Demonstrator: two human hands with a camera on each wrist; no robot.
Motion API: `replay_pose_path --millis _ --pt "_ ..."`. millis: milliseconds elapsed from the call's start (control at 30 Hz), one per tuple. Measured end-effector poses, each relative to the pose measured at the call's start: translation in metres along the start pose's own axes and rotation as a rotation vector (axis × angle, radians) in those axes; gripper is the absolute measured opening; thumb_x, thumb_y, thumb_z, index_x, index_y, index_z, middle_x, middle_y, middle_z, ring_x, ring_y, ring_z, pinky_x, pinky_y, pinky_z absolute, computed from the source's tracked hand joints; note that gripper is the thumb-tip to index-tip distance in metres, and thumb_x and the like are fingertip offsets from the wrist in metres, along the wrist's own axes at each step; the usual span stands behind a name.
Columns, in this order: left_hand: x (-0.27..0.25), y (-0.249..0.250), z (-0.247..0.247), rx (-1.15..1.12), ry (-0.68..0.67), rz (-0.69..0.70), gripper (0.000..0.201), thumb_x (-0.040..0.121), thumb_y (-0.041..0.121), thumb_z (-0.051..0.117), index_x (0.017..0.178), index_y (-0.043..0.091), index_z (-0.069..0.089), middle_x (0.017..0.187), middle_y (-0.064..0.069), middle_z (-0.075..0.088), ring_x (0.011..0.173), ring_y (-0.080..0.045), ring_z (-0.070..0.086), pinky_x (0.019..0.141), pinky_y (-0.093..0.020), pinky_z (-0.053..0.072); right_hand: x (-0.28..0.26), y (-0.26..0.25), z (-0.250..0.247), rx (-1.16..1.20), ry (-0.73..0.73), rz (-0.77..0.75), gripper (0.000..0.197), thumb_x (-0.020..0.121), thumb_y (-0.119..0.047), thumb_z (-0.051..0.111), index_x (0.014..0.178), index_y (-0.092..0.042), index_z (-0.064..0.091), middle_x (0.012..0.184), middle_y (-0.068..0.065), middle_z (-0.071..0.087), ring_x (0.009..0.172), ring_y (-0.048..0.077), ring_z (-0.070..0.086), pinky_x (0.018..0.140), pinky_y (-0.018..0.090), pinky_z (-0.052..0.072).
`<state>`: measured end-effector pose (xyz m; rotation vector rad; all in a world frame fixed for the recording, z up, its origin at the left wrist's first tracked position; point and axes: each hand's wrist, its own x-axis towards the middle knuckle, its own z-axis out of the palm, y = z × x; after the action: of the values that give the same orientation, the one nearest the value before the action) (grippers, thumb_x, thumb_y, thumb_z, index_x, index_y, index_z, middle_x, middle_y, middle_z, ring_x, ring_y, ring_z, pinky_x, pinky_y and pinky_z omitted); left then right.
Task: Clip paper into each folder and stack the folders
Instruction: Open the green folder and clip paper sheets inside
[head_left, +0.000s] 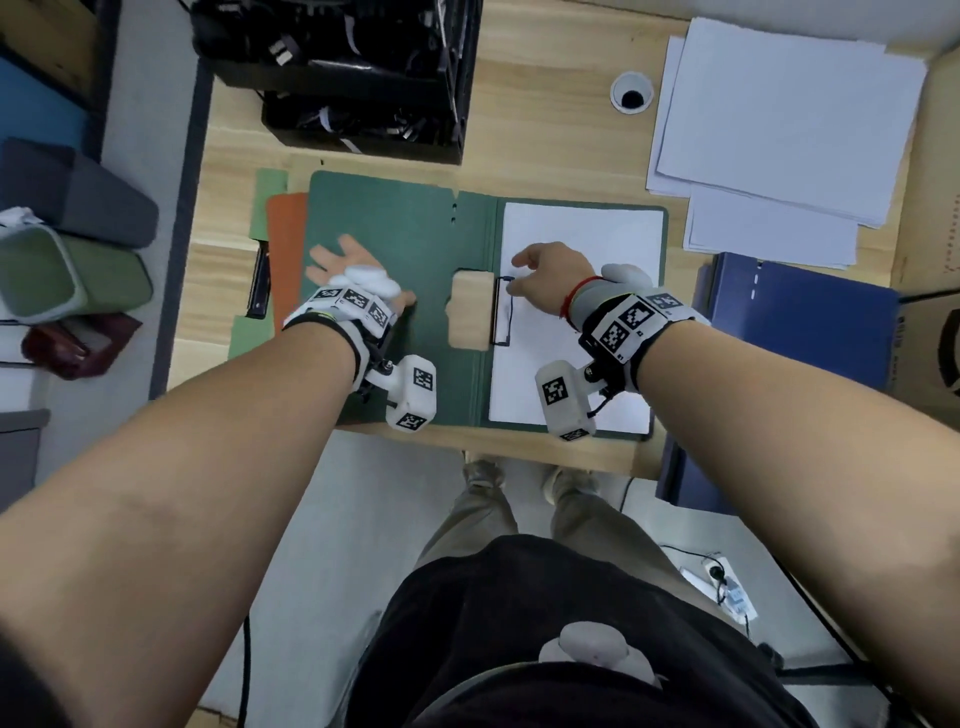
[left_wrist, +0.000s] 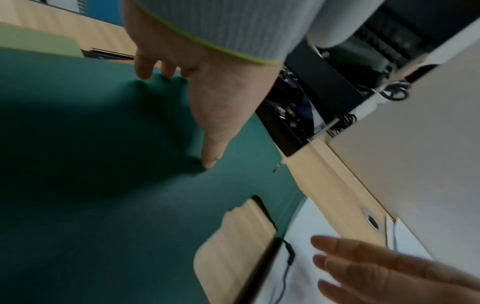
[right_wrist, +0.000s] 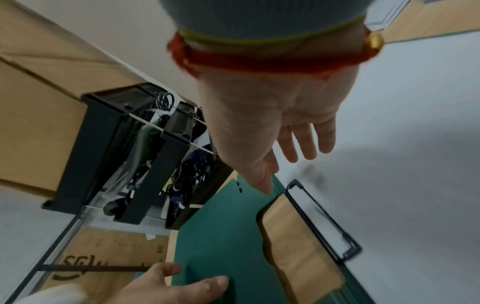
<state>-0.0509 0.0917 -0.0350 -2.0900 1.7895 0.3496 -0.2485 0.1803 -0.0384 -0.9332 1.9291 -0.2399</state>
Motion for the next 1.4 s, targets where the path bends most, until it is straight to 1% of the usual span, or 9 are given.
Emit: replay_pose_path --millis 267,367,500,567,667,933,1067,1233,1400 --pt "0.022 -0.041 -0.002 0.026 -0.212 -0.005 0.116 0.076 0.059 0.071 0.151 0.007 -0.001 0.154 -0.023 0.021 0.139 -0.04 0.031 0.111 -0.052 0.032 0.003 -0.014 0.024 -0.29 -0.107 0.117 0.025 0.088 -0.024 0.06 0.106 -0.008 0.066 0.091 0.007 0.064 0.077 0.025 0.06 0.052 0.024 0.038" --pt "0.026 -0.045 -0.013 -0.067 -0.174 -0.043 0.122 0.076 0.063 0.067 0.152 0.004 -0.007 0.155 -0.026 0.016 0.14 -0.042 0.027 0.113 -0.052 0.028 0.006 -0.021 0.023 -0.297 -0.104 0.141 0.03 0.087 -0.029 0.062 0.108 -0.008 0.067 0.098 0.009 0.067 0.077 0.024 0.056 0.061 0.026 0.042" --pt "0.038 -0.035 -0.034 -0.176 -0.055 -0.024 0.091 0.083 0.061 0.059 0.144 0.005 0.022 0.141 -0.018 0.041 0.127 -0.034 0.046 0.102 -0.043 0.039 0.007 -0.021 0.019 -0.27 -0.139 0.152 0.035 0.088 -0.035 0.064 0.112 -0.01 0.065 0.113 0.009 0.066 0.095 0.028 0.058 0.078 0.029 0.045" --pt "0.041 -0.026 -0.054 -0.237 0.024 0.054 0.049 0.083 0.054 0.059 0.104 0.011 0.05 0.109 -0.009 0.055 0.098 -0.026 0.057 0.087 -0.035 0.046 0.003 -0.022 0.015 -0.243 -0.17 0.152 0.04 0.089 -0.037 0.063 0.119 -0.011 0.063 0.123 0.01 0.062 0.107 0.03 0.057 0.085 0.03 0.043" --pt "0.028 -0.007 -0.088 -0.178 -0.069 0.172 0.046 0.092 0.05 0.049 0.063 0.016 0.039 0.065 -0.001 0.044 0.066 -0.021 0.049 0.062 -0.025 0.039 -0.004 -0.023 0.003 -0.157 -0.188 0.148 0.055 0.092 -0.037 0.062 0.139 -0.01 0.051 0.138 0.009 0.053 0.127 0.029 0.05 0.102 0.035 0.041" --pt "-0.045 0.078 -0.129 -0.436 -0.25 0.388 0.097 0.084 0.082 0.006 0.074 0.009 0.07 0.065 -0.004 0.068 0.061 -0.023 0.065 0.068 -0.029 0.048 -0.052 -0.028 -0.068 0.584 -0.176 0.011 0.049 0.092 -0.056 0.055 0.115 -0.014 0.066 0.11 0.005 0.073 0.096 0.026 0.072 0.09 0.041 0.057" --pt "-0.068 0.114 -0.101 -0.686 -0.499 0.314 0.086 0.093 0.071 0.022 0.092 0.0 0.07 0.068 -0.008 0.066 0.045 -0.019 0.055 0.037 -0.013 0.039 -0.073 -0.003 -0.101 0.756 0.003 0.057 0.068 0.088 -0.073 0.041 0.108 -0.014 0.069 0.095 0.003 0.075 0.083 0.022 0.073 0.076 0.037 0.059" --pt "-0.069 0.117 -0.046 -0.443 -0.52 0.262 0.058 0.098 0.054 0.04 0.116 0.002 0.055 0.112 -0.01 0.06 0.115 -0.032 0.059 0.079 -0.031 0.038 -0.075 0.046 -0.097 0.617 0.113 0.217 0.047 0.09 -0.059 0.055 0.114 -0.019 0.062 0.104 -0.002 0.072 0.087 0.015 0.07 0.069 0.028 0.057" --pt "-0.067 0.102 -0.01 -0.271 -0.577 0.295 0.057 0.099 0.044 0.045 0.136 0.001 0.048 0.141 -0.019 0.05 0.13 -0.032 0.047 0.102 -0.033 0.039 -0.059 0.086 -0.07 0.427 0.077 0.312 0.038 0.095 -0.028 0.06 0.125 -0.006 0.058 0.122 0.002 0.06 0.109 0.023 0.06 0.099 0.028 0.045"
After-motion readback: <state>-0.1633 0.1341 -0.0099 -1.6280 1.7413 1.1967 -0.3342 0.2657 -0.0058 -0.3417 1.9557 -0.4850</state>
